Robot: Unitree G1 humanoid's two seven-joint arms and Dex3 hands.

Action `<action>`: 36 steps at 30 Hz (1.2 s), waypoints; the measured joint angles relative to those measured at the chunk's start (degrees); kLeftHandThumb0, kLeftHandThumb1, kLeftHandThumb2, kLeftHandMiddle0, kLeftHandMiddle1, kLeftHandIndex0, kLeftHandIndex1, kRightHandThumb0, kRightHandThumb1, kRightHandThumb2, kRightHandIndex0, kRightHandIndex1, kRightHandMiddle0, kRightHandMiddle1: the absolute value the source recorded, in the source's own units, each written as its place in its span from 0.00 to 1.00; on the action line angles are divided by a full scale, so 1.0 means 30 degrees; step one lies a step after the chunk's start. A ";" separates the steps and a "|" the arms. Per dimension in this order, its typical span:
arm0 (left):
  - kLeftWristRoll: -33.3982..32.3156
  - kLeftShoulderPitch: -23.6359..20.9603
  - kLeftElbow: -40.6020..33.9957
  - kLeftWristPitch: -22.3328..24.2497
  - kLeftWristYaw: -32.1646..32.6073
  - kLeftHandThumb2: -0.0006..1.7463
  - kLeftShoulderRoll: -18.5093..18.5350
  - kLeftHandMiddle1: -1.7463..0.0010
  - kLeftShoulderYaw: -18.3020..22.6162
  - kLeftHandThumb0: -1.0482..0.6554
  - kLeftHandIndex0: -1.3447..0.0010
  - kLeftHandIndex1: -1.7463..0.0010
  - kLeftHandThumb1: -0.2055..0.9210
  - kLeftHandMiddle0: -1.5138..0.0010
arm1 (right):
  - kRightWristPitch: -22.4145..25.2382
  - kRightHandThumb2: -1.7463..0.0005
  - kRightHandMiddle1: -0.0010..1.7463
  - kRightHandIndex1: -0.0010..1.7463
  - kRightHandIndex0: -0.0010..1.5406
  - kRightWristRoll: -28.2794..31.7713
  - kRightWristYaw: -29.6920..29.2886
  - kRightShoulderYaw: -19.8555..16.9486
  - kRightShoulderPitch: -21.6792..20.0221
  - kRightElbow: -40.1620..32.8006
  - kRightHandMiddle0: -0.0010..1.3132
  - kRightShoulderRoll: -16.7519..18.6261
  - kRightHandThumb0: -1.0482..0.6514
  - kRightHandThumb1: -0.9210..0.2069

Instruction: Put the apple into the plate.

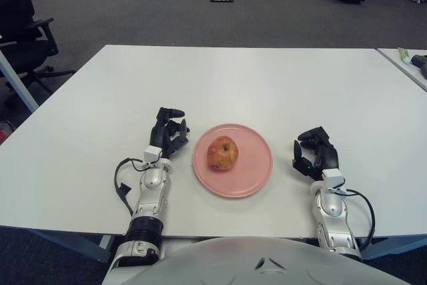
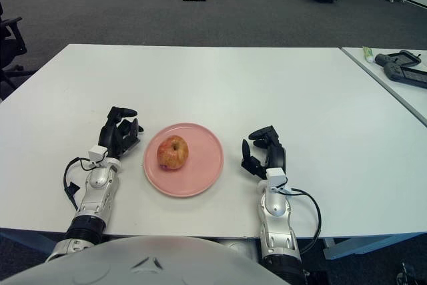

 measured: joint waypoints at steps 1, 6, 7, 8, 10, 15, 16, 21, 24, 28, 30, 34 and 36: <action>0.0060 0.0049 -0.0088 0.0100 0.0084 0.47 0.0005 0.10 0.0004 0.39 0.76 0.00 0.82 0.62 | -0.0020 0.45 1.00 1.00 0.51 0.0009 0.0017 -0.0002 -0.0025 0.0036 0.30 -0.0007 0.38 0.28; 0.0319 0.0253 -0.0457 0.0485 0.0398 0.45 0.0060 0.12 0.0033 0.40 0.77 0.00 0.83 0.62 | -0.0096 0.46 1.00 1.00 0.50 0.0109 0.0156 -0.0001 -0.0178 0.0225 0.30 -0.0045 0.38 0.27; 0.0339 0.0304 -0.0527 0.0525 0.0421 0.45 0.0075 0.12 0.0043 0.40 0.77 0.00 0.83 0.62 | -0.0118 0.46 1.00 1.00 0.50 0.0142 0.0183 -0.0001 -0.0206 0.0261 0.30 -0.0052 0.38 0.27; 0.0351 0.0357 -0.0605 0.0569 0.0438 0.45 0.0093 0.12 0.0056 0.40 0.77 0.00 0.83 0.62 | -0.0131 0.46 1.00 1.00 0.51 0.0169 0.0195 0.0002 -0.0233 0.0299 0.29 -0.0057 0.38 0.27; 0.0372 0.0459 -0.0733 0.0617 0.0476 0.45 0.0132 0.12 0.0090 0.40 0.77 0.00 0.83 0.62 | -0.0140 0.46 1.00 1.00 0.51 0.0220 0.0209 0.0005 -0.0298 0.0370 0.29 -0.0062 0.38 0.27; 0.0408 0.0679 -0.1037 0.0817 0.0615 0.44 0.0220 0.13 0.0186 0.40 0.78 0.00 0.84 0.63 | -0.0185 0.46 1.00 1.00 0.51 0.0315 0.0236 0.0015 -0.0442 0.0533 0.29 -0.0066 0.38 0.27; 0.0409 0.0704 -0.1074 0.0846 0.0636 0.43 0.0242 0.14 0.0192 0.40 0.78 0.00 0.85 0.63 | -0.0188 0.46 1.00 1.00 0.51 0.0316 0.0236 0.0017 -0.0467 0.0556 0.30 -0.0066 0.38 0.27; 0.0400 0.0818 -0.1296 0.1119 0.0685 0.42 0.0342 0.15 0.0229 0.40 0.79 0.00 0.87 0.64 | -0.0232 0.45 1.00 1.00 0.51 0.0312 0.0234 0.0040 -0.0539 0.0655 0.30 -0.0067 0.38 0.29; 0.0400 0.0876 -0.1393 0.1212 0.0685 0.41 0.0409 0.16 0.0239 0.40 0.79 0.00 0.88 0.64 | -0.0250 0.44 1.00 1.00 0.51 0.0306 0.0230 0.0067 -0.0546 0.0668 0.31 -0.0066 0.38 0.29; 0.0397 0.0970 -0.1501 0.1237 0.0683 0.41 0.0476 0.15 0.0249 0.40 0.80 0.00 0.88 0.64 | -0.0249 0.44 1.00 1.00 0.51 0.0300 0.0181 0.0132 -0.0569 0.0698 0.31 -0.0064 0.38 0.30; 0.0396 0.1008 -0.1537 0.1240 0.0680 0.41 0.0517 0.15 0.0253 0.40 0.80 0.00 0.88 0.64 | -0.0248 0.44 1.00 1.00 0.50 0.0292 0.0163 0.0155 -0.0575 0.0703 0.31 -0.0061 0.38 0.30; 0.0386 0.1057 -0.1568 0.1241 0.0645 0.41 0.0619 0.16 0.0252 0.40 0.79 0.00 0.88 0.63 | -0.0240 0.43 1.00 1.00 0.51 0.0265 0.0047 0.0212 -0.0578 0.0704 0.31 -0.0051 0.38 0.30; 0.0381 0.1072 -0.1573 0.1242 0.0616 0.41 0.0664 0.16 0.0252 0.40 0.79 0.00 0.88 0.63 | -0.0224 0.43 1.00 1.00 0.51 0.0224 -0.0033 0.0243 -0.0581 0.0704 0.31 -0.0048 0.38 0.30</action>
